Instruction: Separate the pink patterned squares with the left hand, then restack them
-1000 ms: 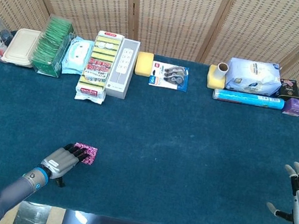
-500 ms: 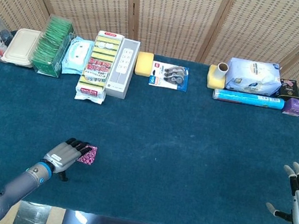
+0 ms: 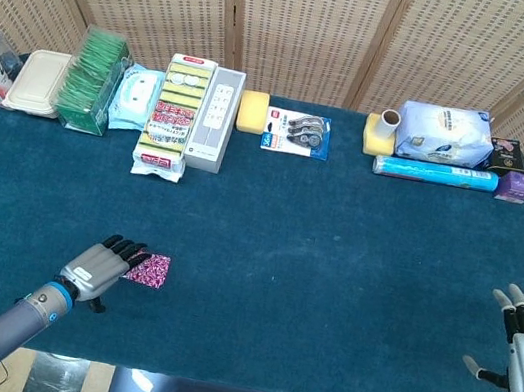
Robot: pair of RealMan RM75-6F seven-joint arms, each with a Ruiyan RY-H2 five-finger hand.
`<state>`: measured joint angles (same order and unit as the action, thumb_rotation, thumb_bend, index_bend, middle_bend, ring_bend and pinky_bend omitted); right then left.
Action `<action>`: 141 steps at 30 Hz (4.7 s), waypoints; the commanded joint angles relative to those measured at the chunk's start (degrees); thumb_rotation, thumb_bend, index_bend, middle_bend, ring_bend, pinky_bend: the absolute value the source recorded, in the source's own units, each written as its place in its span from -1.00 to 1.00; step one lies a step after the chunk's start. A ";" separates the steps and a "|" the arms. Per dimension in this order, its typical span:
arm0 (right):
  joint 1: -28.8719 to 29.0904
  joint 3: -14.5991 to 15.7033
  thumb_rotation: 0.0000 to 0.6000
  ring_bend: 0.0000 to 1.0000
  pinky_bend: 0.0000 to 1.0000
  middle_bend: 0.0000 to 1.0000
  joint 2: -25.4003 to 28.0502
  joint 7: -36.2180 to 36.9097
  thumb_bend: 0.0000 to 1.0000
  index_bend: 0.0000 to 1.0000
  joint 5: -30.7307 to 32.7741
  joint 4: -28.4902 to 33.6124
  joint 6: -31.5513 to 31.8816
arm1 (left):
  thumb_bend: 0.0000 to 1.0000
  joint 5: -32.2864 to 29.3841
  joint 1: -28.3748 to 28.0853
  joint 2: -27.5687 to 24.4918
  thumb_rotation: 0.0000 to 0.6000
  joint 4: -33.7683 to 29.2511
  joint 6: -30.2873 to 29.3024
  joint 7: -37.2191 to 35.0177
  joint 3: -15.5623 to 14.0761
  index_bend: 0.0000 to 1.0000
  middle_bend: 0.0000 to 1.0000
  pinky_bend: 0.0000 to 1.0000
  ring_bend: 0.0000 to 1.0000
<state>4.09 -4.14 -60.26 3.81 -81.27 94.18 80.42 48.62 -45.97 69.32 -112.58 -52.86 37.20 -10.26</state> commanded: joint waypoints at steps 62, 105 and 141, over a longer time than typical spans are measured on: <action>0.13 0.17 1.00 -0.98 -0.97 -0.96 0.69 1.27 -1.00 -0.80 0.26 0.20 -0.81 | -0.85 -4.15 0.00 1.71 1.00 3.48 1.05 1.27 -1.36 -1.00 -1.00 -0.95 -1.00; -0.05 0.36 1.00 -0.98 -0.97 -0.97 1.11 1.38 -1.00 -0.80 -0.08 0.65 -0.45 | -0.86 -5.39 -0.54 2.08 1.00 3.67 0.93 1.98 -2.07 -1.00 -1.00 -0.95 -1.00; -0.96 2.17 1.00 -0.98 -0.97 -0.97 3.68 4.92 -1.00 -0.80 -4.22 3.29 1.14 | -0.86 -6.87 2.15 -2.59 1.00 12.55 4.84 -7.67 -1.45 -1.00 -1.00 -0.95 -1.00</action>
<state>3.14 -1.98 -56.57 8.73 -85.49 97.47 81.56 41.46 -44.07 67.11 -100.10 -48.11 30.07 -11.91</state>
